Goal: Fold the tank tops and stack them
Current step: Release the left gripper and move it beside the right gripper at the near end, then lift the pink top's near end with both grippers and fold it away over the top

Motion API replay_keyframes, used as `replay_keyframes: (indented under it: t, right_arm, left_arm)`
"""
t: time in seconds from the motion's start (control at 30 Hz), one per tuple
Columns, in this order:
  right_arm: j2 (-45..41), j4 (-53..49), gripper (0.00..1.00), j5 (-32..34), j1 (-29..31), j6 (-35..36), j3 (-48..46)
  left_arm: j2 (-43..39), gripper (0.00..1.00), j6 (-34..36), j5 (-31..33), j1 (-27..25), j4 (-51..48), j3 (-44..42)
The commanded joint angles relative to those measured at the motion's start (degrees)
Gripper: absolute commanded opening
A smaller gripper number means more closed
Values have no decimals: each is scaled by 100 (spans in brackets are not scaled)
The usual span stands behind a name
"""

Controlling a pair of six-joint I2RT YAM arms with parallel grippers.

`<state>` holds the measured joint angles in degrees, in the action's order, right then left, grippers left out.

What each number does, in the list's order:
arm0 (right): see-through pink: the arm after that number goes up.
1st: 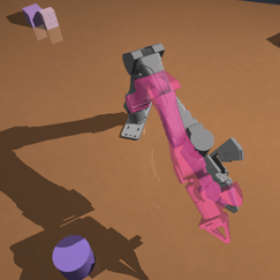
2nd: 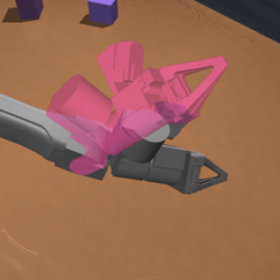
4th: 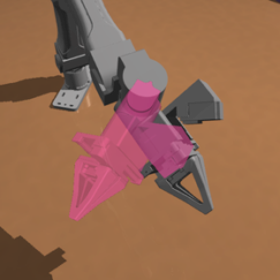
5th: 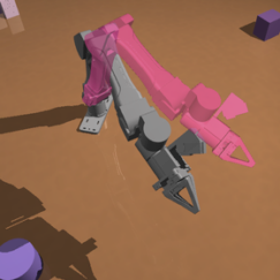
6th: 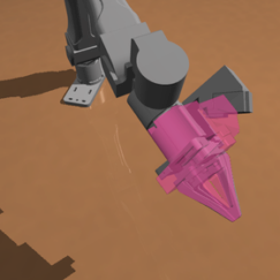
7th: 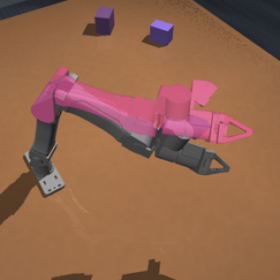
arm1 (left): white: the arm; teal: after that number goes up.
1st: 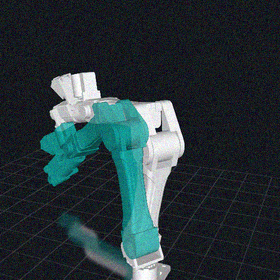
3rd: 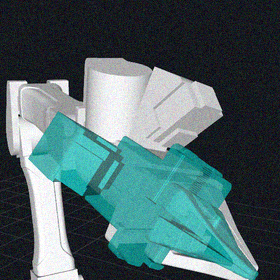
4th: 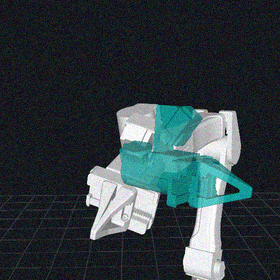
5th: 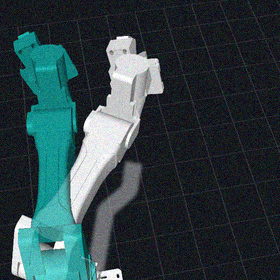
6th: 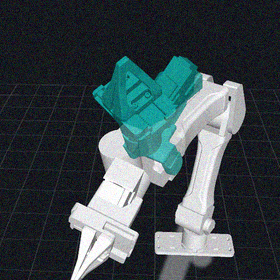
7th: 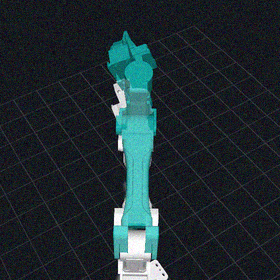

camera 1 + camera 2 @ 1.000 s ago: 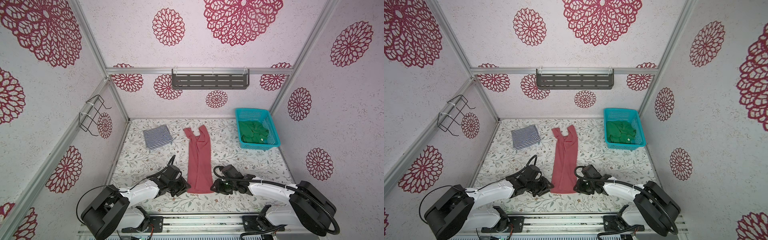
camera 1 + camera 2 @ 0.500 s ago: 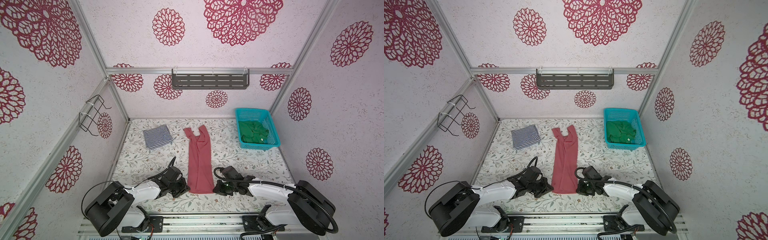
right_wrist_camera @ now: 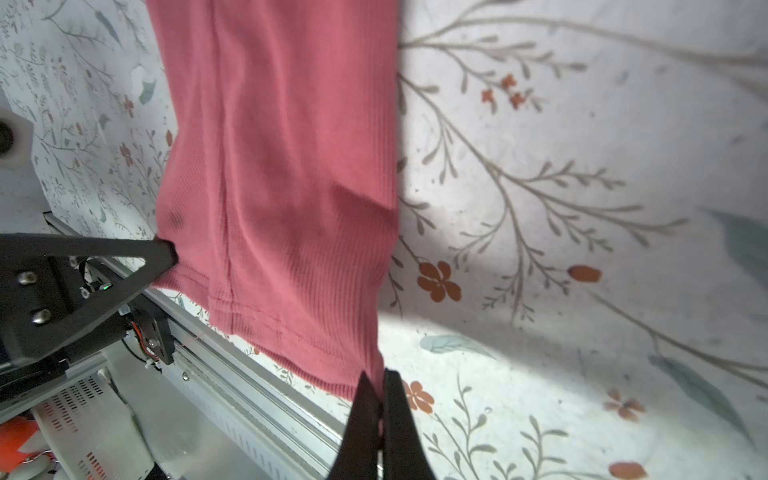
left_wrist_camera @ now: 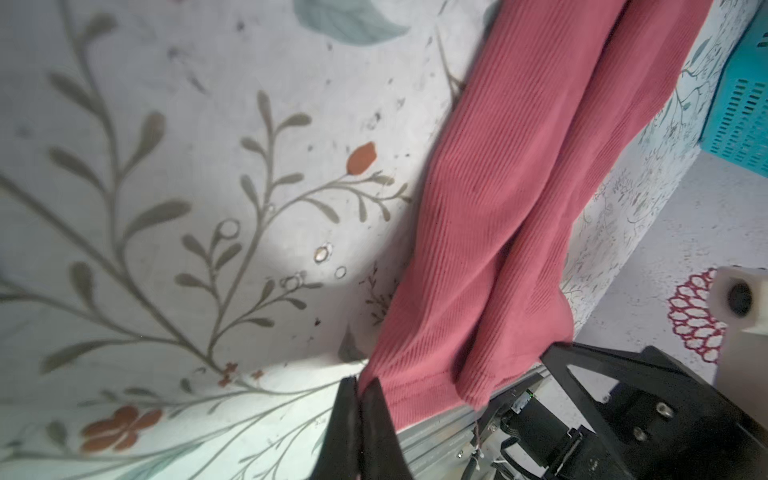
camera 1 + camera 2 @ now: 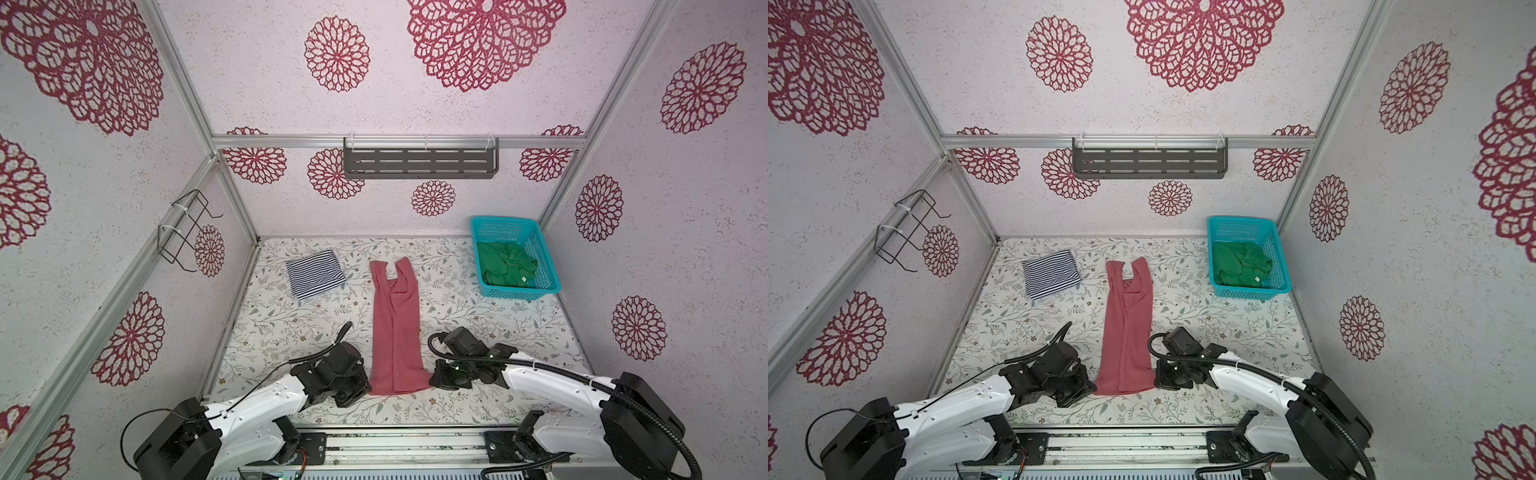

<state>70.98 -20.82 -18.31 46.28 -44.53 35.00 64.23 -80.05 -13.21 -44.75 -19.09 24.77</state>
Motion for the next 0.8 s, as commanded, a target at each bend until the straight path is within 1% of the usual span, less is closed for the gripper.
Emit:
replay_keyframes:
  t: [0.0, 0.1, 0.17, 0.27, 0.4, 0.5, 0.77]
  right_arm:
    - [74, -505, 0, 293, -26, 472, 440]
    - [223, -493, 0, 415, -111, 704, 744]
    - [366, -351, 0, 452, -204, 823, 889]
    - [601, -322, 0, 587, -357, 1097, 1223]
    - [980, -348, 0, 646, -628, 1569, 1744]
    - [1296, -287, 0, 571, -807, 1913, 2103]
    - [2213, -392, 0, 449, -1177, 2599, 2986]
  left_arm:
    - [174, 0, 491, 109, 252, -475, 442]
    - [309, 0, 839, 35, 585, -473, 733]
    - [505, 0, 1218, -78, 893, -528, 976]
    - [811, 0, 1711, -175, 1217, -588, 1397]
    - [1232, 0, 2187, -299, 1497, -473, 1867]
    - [1563, 0, 2412, -476, 1687, -312, 2146]
    - [2551, 0, 3290, -715, 2199, -449, 3180]
